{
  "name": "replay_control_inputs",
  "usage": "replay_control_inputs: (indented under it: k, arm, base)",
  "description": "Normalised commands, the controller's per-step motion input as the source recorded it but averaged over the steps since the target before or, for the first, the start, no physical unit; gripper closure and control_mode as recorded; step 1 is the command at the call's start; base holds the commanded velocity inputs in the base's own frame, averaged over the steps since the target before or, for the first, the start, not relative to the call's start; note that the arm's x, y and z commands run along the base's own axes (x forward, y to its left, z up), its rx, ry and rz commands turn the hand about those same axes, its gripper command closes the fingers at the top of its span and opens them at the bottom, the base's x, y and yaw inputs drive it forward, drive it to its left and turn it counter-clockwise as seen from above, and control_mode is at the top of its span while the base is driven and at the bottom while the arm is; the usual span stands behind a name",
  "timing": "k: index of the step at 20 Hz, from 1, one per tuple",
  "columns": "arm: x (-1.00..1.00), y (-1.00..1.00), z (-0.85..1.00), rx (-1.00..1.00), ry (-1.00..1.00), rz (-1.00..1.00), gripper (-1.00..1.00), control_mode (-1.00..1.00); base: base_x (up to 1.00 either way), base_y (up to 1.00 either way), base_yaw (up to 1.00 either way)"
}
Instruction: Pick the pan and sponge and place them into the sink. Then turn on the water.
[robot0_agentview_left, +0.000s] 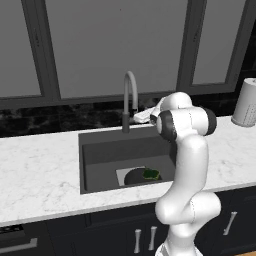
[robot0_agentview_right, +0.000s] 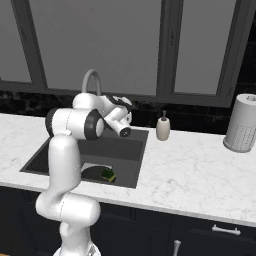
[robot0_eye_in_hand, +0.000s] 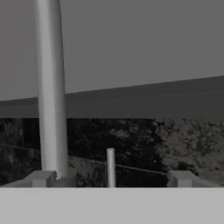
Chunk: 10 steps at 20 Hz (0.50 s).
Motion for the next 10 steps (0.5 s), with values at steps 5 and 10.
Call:
replay_control_inputs:
  k: [5,10]
  arm:
    - [0.43,0.00,-0.09,0.00,0.05,0.00,-1.00,-1.00]
    - [0.42,0.00,-0.14,0.00,0.06,0.00,-1.00,-1.00]
  base:
    - [0.00,0.00,0.00]
    - [0.00,0.00,0.00]
